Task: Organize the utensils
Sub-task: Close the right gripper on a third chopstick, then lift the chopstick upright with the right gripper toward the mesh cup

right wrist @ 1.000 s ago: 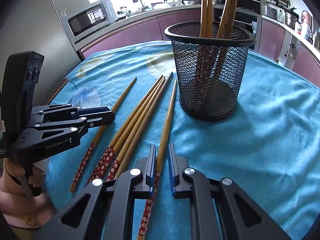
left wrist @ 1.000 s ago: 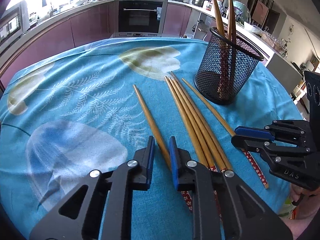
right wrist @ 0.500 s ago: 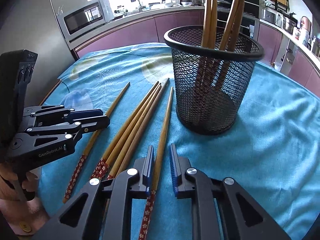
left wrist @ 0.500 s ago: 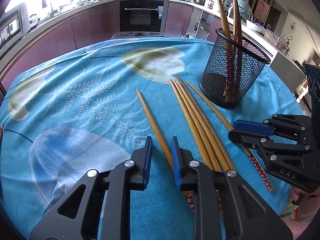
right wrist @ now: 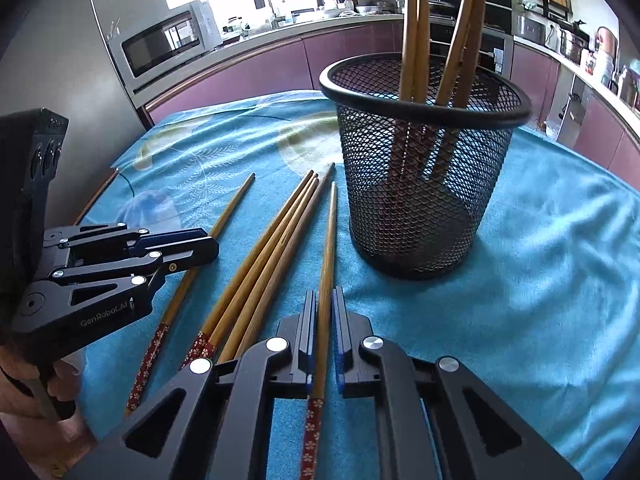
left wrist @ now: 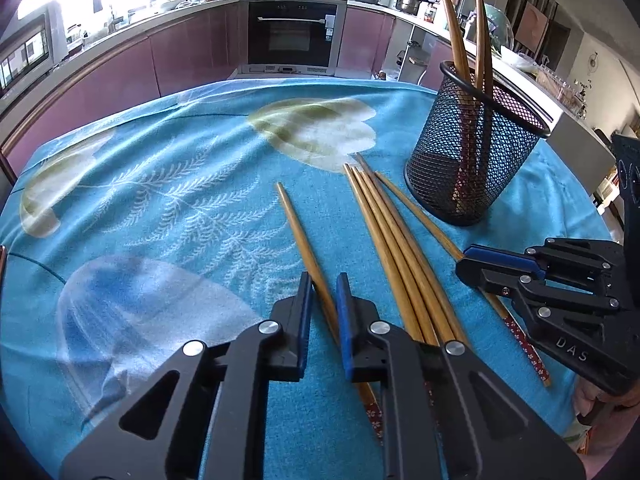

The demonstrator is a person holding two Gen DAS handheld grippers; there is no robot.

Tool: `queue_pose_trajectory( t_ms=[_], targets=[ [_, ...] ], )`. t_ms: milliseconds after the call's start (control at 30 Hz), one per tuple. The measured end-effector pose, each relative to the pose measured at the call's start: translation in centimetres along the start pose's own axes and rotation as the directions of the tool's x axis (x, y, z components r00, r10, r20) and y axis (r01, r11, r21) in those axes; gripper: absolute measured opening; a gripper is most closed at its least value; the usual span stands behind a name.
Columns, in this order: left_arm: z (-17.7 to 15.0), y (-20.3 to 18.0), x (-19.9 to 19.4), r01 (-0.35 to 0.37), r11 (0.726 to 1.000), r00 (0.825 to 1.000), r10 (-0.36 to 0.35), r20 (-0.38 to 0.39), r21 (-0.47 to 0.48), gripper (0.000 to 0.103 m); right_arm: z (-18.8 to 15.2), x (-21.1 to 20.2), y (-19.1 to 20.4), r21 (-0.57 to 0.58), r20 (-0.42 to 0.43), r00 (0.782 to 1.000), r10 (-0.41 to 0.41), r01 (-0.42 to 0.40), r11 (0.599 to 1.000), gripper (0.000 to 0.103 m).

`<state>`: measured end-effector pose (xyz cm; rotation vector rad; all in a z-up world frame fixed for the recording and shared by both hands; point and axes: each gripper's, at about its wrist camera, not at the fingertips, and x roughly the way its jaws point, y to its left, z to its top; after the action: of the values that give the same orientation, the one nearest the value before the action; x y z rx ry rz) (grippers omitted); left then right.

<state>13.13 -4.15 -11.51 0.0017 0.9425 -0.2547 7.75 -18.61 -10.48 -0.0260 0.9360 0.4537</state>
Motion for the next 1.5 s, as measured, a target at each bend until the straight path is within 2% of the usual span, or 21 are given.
queue_pose_trajectory(
  t_ms=[700, 933, 1233, 1500],
  targets=[
    [-0.4, 0.0, -1.7, 0.036, 0.999, 0.999, -0.036, 0.022, -0.013, 0.008, -0.4, -2.2, -0.4, 0.03, 0.038, 0.997, 0.07, -0.071, 0.997, 0.006],
    [-0.3, 0.1, -3.7, 0.087, 0.996, 0.995, -0.087, 0.055, -0.012, 0.008, -0.6, -3.9, -0.7, 0.028, 0.079, 0.988, 0.135, -0.137, 0.99, 0.006],
    [0.4, 0.0, -6.9, 0.185, 0.983, 0.976, -0.183, 0.116, -0.005, 0.008, -0.4, -6.7, -0.7, 0.02, 0.156, 0.97, 0.187, -0.192, 0.981, 0.006],
    [1.0, 0.4, -9.8, 0.304, 0.953, 0.941, -0.3, 0.159, -0.002, 0.008, -0.2, -9.3, -1.5, 0.017, 0.216, 0.953, 0.212, -0.221, 0.975, 0.006]
  ],
)
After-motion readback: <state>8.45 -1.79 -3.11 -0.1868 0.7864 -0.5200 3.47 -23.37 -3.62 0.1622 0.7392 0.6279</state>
